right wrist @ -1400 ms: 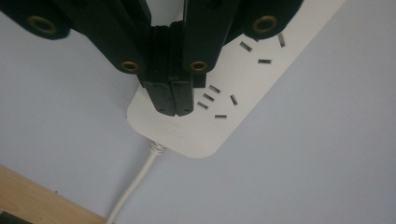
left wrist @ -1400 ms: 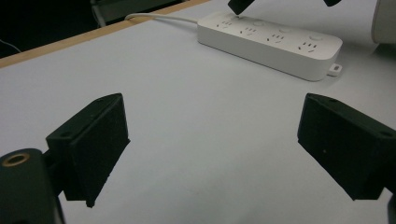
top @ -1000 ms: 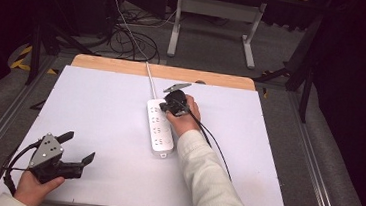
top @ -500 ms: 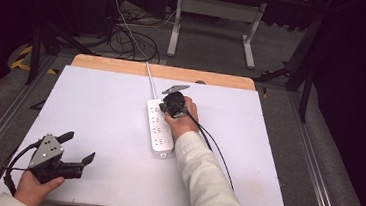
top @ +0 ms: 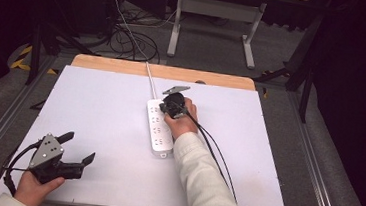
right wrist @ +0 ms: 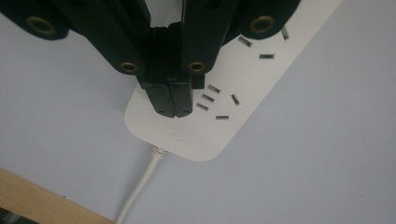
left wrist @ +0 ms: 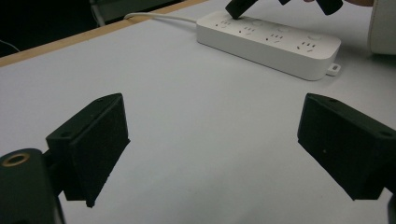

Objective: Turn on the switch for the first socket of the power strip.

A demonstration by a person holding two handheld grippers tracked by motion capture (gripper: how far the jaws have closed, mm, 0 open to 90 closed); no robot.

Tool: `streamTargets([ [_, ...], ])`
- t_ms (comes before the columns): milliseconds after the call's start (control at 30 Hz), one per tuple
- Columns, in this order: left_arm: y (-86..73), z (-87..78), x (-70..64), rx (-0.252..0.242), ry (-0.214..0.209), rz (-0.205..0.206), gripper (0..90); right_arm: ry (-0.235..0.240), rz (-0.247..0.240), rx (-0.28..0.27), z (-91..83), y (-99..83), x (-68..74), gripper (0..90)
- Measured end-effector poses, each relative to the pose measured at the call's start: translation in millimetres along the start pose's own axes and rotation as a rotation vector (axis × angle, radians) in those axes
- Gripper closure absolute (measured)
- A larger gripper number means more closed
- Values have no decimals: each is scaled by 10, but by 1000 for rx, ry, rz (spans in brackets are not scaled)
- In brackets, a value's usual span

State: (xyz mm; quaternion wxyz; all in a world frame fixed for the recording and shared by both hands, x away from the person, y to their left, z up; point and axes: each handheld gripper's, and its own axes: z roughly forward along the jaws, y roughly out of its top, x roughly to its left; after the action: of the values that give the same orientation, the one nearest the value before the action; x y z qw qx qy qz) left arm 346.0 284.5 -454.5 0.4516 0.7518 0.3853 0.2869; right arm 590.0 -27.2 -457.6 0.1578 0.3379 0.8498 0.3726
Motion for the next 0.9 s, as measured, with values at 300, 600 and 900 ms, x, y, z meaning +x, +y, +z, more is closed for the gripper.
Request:
streamTargets([
  [300,2,3,-3,1,4,8,95,-4,8,-14,3,-21,6,900],
  [600,1,3,-3,2,5,8,95,-15,12,-17,6,-27,21,900],
  [900,-1,6,-5,3,3,4,95,-27,-1,-15,8,-28,38,900],
])
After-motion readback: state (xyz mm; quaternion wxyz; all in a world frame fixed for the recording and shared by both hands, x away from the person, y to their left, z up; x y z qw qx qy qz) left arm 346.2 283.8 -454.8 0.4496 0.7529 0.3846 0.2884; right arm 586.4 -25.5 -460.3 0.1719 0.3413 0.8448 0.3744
